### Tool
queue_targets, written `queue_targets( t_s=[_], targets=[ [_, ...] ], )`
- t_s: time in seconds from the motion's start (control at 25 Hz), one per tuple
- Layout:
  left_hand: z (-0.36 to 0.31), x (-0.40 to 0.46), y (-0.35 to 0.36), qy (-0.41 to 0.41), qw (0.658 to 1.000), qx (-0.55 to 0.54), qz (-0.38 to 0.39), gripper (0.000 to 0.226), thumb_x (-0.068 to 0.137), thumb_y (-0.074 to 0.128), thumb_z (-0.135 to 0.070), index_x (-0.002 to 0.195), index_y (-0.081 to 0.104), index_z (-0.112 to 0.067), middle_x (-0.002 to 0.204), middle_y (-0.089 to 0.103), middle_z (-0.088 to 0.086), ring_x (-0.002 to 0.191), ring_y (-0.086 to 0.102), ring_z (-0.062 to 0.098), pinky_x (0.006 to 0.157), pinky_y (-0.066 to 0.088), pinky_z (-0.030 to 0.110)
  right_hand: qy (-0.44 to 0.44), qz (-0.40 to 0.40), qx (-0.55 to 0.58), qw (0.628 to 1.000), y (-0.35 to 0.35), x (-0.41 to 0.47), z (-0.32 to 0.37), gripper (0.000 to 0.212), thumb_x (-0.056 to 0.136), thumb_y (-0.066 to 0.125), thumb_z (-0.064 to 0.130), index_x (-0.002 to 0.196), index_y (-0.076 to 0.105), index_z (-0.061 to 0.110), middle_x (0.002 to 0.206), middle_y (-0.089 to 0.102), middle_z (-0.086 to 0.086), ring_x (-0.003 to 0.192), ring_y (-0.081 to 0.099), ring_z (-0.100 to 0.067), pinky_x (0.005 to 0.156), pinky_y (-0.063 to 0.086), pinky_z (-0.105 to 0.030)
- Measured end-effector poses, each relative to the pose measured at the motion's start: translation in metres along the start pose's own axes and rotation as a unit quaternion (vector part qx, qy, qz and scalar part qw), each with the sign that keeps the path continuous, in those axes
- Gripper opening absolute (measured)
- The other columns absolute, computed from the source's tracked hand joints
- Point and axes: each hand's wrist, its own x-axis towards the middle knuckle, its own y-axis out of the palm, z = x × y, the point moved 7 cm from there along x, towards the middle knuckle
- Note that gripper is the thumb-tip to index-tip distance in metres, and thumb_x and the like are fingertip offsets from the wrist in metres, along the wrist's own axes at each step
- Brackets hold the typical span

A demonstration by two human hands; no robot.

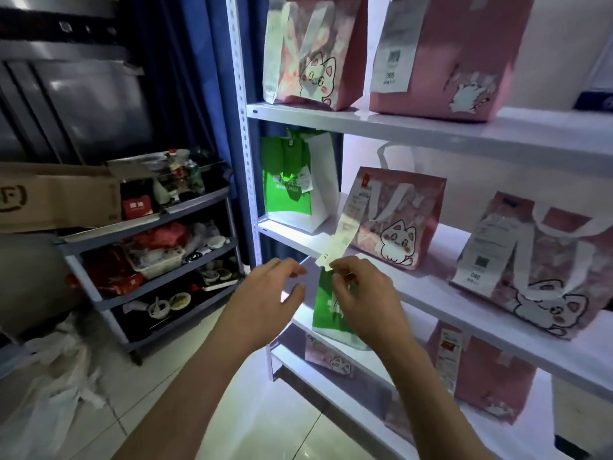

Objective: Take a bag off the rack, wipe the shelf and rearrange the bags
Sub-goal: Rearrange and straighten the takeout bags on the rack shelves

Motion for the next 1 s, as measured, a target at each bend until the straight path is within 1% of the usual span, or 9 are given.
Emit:
queue_targets(
  t_s=[0.12,0.24,0.4,0.52,0.64,0.84,0.92,1.0],
  targets=[
    [0.007,0.045,-0.012,0.056,0.998,-0.005,-0.002,0.023,0.097,0.052,-0.033,0.118,0.059,-0.029,0.115,0.06,-0.013,0.11,0.053,0.012,0.094,0.046,0.036,0.001,-0.04,0.007,0.999,-0.006,0.036,0.016,0.02,0.097,0.06,0.025,0.116,0.067,0.028,0.11,0.067,0.011,0.095,0.063,-0.002,0.088,0.055,-0.033],
    [0.015,0.084,-0.03,0.091,0.996,-0.013,-0.013,0.023,0.097,0.052,-0.034,0.118,0.059,-0.029,0.116,0.06,-0.014,0.112,0.052,0.01,0.095,0.044,0.032,-0.01,-0.074,-0.011,0.997,-0.011,0.069,0.04,0.019,0.098,0.059,0.025,0.115,0.067,0.028,0.108,0.067,0.015,0.095,0.062,0.0,0.089,0.055,-0.033],
    [0.018,0.135,-0.063,0.153,0.988,-0.02,-0.019,0.026,0.098,0.05,-0.035,0.121,0.059,-0.026,0.119,0.061,-0.011,0.112,0.053,0.01,0.093,0.04,0.025,-0.017,-0.119,-0.031,0.992,-0.021,0.113,0.074,0.02,0.099,0.059,0.027,0.118,0.066,0.029,0.11,0.068,0.015,0.096,0.062,0.002,0.089,0.055,-0.028],
    [0.019,0.165,-0.087,0.189,0.981,-0.033,-0.021,0.027,0.098,0.049,-0.038,0.122,0.058,-0.029,0.12,0.06,-0.012,0.112,0.053,0.008,0.097,0.044,0.029,-0.014,-0.138,-0.05,0.989,-0.026,0.142,0.096,0.021,0.1,0.058,0.026,0.12,0.064,0.027,0.114,0.067,0.01,0.099,0.062,-0.002,0.091,0.054,-0.027],
    [0.017,0.188,-0.107,0.219,0.974,-0.044,-0.027,0.027,0.099,0.048,-0.04,0.124,0.055,-0.032,0.121,0.059,-0.014,0.113,0.051,0.007,0.098,0.046,0.03,-0.017,-0.167,-0.07,0.983,-0.032,0.163,0.111,0.021,0.1,0.059,0.023,0.12,0.065,0.023,0.115,0.066,0.006,0.101,0.062,-0.007,0.091,0.055,-0.027],
    [0.019,0.219,-0.125,0.238,0.969,-0.056,-0.033,0.028,0.098,0.05,-0.04,0.124,0.053,-0.032,0.123,0.059,-0.013,0.111,0.052,0.009,0.097,0.05,0.034,-0.028,-0.204,-0.095,0.974,-0.038,0.191,0.122,0.021,0.099,0.06,0.02,0.119,0.066,0.02,0.113,0.068,0.004,0.096,0.062,-0.007,0.084,0.048,-0.015],
    [0.021,0.232,-0.126,0.243,0.968,-0.06,-0.037,0.028,0.098,0.05,-0.04,0.125,0.054,-0.031,0.124,0.059,-0.012,0.111,0.053,0.009,0.097,0.051,0.034,-0.031,-0.209,-0.106,0.972,-0.041,0.202,0.12,0.02,0.099,0.059,0.021,0.118,0.066,0.02,0.113,0.068,0.005,0.095,0.062,-0.005,0.082,0.045,-0.011],
    [0.021,0.246,-0.128,0.239,0.968,-0.057,-0.05,0.03,0.098,0.05,-0.04,0.126,0.054,-0.03,0.126,0.059,-0.012,0.112,0.053,0.009,0.098,0.05,0.033,-0.029,-0.205,-0.113,0.972,-0.045,0.214,0.116,0.02,0.099,0.059,0.023,0.118,0.066,0.02,0.112,0.066,0.007,0.095,0.061,-0.003,0.081,0.044,-0.01]
  ],
)
